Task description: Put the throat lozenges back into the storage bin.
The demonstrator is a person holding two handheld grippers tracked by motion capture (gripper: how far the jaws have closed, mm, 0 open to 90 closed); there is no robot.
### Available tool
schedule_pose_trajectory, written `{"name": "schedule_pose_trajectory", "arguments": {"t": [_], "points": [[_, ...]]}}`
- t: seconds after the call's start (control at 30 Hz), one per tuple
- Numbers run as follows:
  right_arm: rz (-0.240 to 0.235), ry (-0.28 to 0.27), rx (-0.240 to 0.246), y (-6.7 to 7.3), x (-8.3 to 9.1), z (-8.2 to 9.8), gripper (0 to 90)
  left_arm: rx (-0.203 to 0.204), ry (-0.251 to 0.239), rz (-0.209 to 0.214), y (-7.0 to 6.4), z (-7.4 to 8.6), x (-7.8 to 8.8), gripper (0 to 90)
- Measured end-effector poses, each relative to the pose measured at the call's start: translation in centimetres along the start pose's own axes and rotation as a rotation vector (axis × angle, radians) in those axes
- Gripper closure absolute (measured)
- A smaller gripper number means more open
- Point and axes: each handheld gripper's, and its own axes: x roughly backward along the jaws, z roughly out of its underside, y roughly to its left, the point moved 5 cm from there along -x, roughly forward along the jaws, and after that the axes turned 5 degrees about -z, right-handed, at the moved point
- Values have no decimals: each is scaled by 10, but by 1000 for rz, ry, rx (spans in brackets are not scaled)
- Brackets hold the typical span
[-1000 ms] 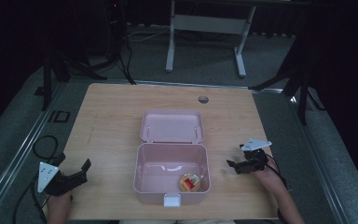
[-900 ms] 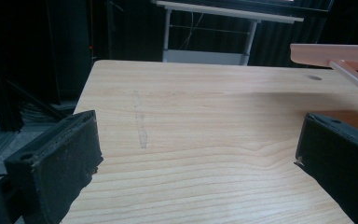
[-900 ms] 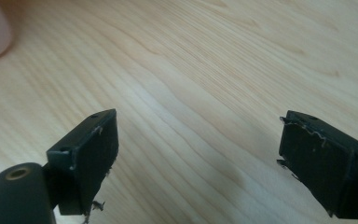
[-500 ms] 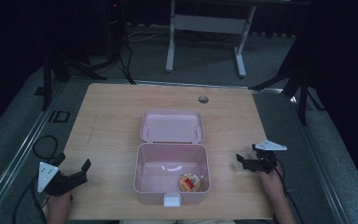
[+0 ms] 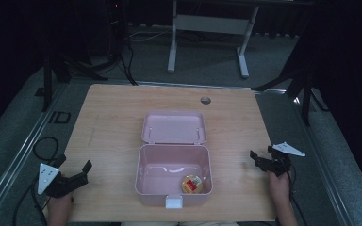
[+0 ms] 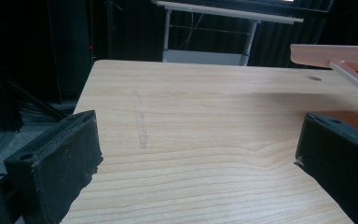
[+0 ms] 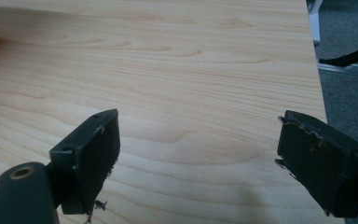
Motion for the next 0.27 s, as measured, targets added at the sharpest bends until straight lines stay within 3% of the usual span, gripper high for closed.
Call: {"name": "schedule_pose_trajectory", "arguments": {"t": [0.27], "points": [[0,17,26,2,-4,2,129,1,1,-1,0,0,0,4]]}}
